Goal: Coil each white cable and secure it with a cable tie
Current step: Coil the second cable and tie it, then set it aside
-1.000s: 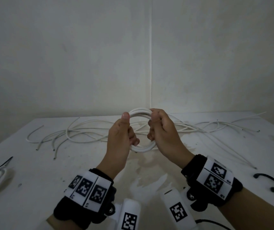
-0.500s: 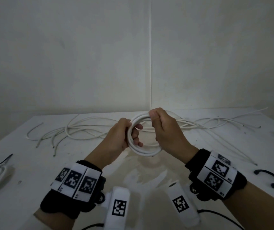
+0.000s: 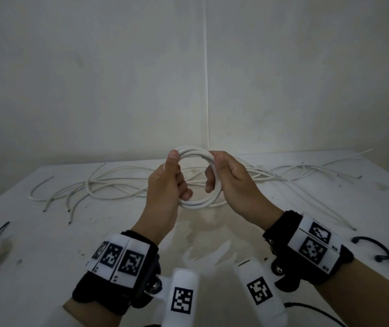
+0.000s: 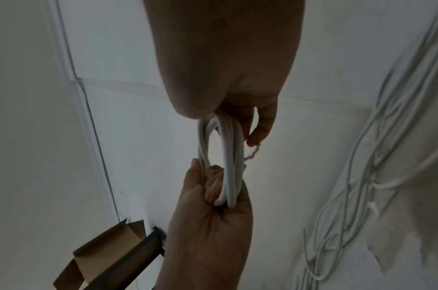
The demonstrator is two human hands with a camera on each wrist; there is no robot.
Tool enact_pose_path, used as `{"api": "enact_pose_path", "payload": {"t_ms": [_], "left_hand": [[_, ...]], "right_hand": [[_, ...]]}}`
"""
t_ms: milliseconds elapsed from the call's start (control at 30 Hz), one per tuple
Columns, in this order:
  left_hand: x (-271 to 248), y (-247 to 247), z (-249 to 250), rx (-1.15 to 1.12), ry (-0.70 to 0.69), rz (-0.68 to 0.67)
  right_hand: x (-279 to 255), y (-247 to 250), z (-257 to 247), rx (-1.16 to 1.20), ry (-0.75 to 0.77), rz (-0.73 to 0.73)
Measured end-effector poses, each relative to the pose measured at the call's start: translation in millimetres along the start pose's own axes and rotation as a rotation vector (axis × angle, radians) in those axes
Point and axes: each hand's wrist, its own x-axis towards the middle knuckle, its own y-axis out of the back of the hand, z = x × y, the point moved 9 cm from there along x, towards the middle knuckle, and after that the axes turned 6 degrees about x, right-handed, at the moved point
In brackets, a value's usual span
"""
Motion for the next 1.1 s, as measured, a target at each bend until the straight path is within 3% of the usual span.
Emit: {"api": "enact_pose_path", "payload": {"t_ms": [167, 333, 467, 600, 767, 967, 1100], "left_hand": [[2.2, -8.6, -11.7, 0.070, 0.028, -0.151], [6.1, -12.9, -0.1, 0.343, -0.003, -0.255], [1.3, -28.6, -2.2, 0.382, 0.096, -0.388], [-4.2, -31.3, -10.2, 0.285, 0.081, -0.286], [0.2, -27.1, -13.5, 0.204, 0.025, -0.165], [-4.4, -49.4, -13.6, 0.332, 0.019, -0.392], [-10.8, -67.7, -16.2, 0.312, 0.030, -0.389]], "right_hand": [[2.9, 9.5, 1.6, -0.049, 0.022, 0.021], [0.6, 11.7, -1.9, -0.316, 0.088, -0.091], [-0.6, 11.8, -6.4, -0.410, 0.100, -0.179], [-2.2, 15.7, -3.9, -0.349, 0.057, -0.182], [-7.5, 29.3, 6.2, -0.105, -0.065, -0.112], [-10.8, 46.5, 3.5, -0.227, -0.003, -0.086], [-17.1, 61.7, -0.2, -0.297, 0.031, -0.055]]}}
